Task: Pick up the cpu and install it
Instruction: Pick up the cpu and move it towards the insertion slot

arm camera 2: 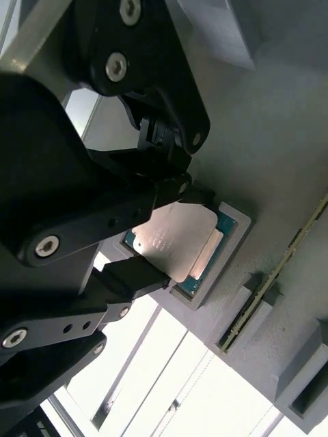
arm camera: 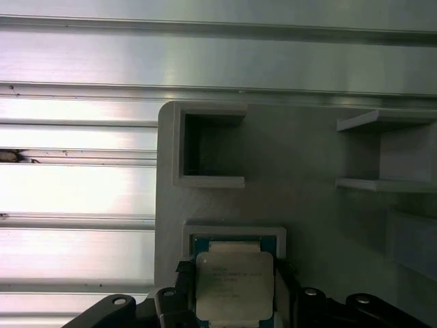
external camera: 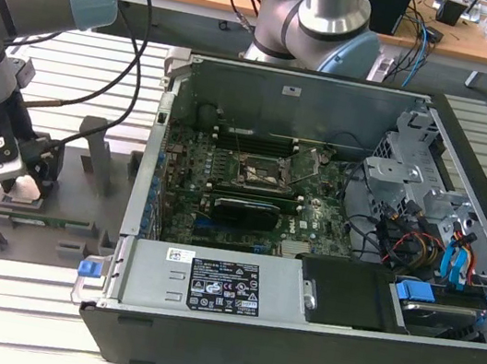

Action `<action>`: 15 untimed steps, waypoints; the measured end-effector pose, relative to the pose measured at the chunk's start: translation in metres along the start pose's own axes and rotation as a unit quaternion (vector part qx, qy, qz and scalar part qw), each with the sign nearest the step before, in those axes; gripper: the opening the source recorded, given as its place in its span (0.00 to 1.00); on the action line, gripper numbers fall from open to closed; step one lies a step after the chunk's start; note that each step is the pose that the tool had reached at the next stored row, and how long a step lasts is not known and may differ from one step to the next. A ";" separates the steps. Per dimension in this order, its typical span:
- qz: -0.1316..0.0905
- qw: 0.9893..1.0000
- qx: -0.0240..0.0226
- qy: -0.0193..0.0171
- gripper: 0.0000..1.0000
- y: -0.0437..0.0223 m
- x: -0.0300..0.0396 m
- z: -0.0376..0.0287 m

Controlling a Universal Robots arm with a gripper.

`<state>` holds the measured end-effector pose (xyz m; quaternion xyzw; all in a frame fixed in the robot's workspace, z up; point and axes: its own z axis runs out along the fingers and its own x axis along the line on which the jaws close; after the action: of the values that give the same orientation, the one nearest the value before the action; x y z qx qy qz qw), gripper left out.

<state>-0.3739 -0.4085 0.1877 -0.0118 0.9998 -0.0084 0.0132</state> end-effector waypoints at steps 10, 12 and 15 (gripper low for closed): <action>0.000 1.000 0.000 0.000 0.55 -0.0002 -0.0002 -0.0085; 0.000 1.000 0.000 0.000 0.55 -0.0002 -0.0003 -0.0097; 0.000 1.000 0.000 0.000 0.55 -0.0002 -0.0003 -0.0114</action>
<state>-0.3739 -0.4085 0.1991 -0.0118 0.9998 -0.0083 0.0132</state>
